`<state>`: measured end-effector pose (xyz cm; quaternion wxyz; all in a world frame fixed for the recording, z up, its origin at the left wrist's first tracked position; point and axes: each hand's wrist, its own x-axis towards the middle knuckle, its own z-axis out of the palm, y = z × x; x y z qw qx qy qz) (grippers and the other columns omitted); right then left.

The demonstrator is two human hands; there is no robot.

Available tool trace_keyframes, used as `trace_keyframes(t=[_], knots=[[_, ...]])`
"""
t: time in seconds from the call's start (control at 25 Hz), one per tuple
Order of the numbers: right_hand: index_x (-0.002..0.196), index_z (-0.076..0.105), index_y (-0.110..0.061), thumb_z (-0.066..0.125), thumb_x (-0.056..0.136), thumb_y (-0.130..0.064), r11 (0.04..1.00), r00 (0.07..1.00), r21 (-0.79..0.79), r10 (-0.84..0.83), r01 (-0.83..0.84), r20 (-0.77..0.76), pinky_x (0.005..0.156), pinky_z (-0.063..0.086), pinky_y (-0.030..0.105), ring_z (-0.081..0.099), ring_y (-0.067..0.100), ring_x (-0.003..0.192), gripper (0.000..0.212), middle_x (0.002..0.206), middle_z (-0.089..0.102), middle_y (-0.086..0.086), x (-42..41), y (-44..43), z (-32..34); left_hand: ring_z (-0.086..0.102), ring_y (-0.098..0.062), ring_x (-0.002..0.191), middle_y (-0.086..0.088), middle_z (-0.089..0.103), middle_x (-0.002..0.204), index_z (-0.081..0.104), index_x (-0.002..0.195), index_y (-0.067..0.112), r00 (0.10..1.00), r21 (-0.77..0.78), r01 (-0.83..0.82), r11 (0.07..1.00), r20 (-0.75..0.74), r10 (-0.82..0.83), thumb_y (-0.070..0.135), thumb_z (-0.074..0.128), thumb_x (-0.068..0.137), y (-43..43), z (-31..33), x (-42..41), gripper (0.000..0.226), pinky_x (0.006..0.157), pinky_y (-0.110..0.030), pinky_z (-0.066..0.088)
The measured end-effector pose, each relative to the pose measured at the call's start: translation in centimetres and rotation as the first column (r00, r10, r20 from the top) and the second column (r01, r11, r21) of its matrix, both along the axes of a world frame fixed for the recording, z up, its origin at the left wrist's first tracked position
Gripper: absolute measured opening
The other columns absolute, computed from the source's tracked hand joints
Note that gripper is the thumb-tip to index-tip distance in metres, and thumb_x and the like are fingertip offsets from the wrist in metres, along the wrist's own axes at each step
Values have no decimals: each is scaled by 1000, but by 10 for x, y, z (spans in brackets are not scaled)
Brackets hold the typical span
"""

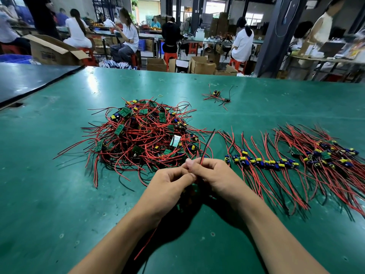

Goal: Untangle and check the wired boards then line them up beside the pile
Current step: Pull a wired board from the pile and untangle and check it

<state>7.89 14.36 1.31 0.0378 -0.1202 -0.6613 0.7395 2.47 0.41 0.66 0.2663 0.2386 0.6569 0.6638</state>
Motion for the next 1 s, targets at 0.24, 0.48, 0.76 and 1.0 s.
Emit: trace_keyframes(t=[0.24, 0.48, 0.76, 1.0], knots=[[89, 79, -15, 58, 99, -41, 826, 980, 528, -181, 196, -80, 54, 33, 11, 48, -4, 48, 35, 48, 56, -18, 0, 16, 0, 51, -17, 45, -5, 60, 57, 67, 71, 6, 1000, -39, 27, 999, 6, -27, 16, 64, 91, -1, 2, 0, 22, 47, -22, 39], [89, 78, -9, 56, 101, -38, 708, 918, 588, -346, 391, -194, 47, 29, 13, 39, 0, 40, 38, 34, 36, -17, 3, 35, -3, 53, -18, 48, -7, 61, 59, 67, 71, 9, 996, -44, 89, 995, 11, -88, 16, 62, 92, -2, 5, 1, 22, 48, -20, 42], [82, 75, -13, 46, 104, -45, 788, 889, 415, -431, 455, -156, 43, 28, 21, 33, 8, 41, 49, 49, 40, -9, -1, 40, -7, 54, -19, 49, -8, 61, 60, 68, 70, 11, 993, -34, 120, 992, 20, -119, 14, 63, 91, -5, 5, 0, 22, 48, -21, 42], [62, 53, -9, 47, 103, -33, 783, 959, -557, -257, 278, 118, 26, 16, 14, 21, 3, 25, 48, 50, 35, -2, 3, 45, 12, 56, -20, 53, -8, 64, 63, 71, 72, 11, 987, -28, 158, 987, 39, -157, 18, 66, 89, -6, 6, -1, 19, 54, -25, 43]])
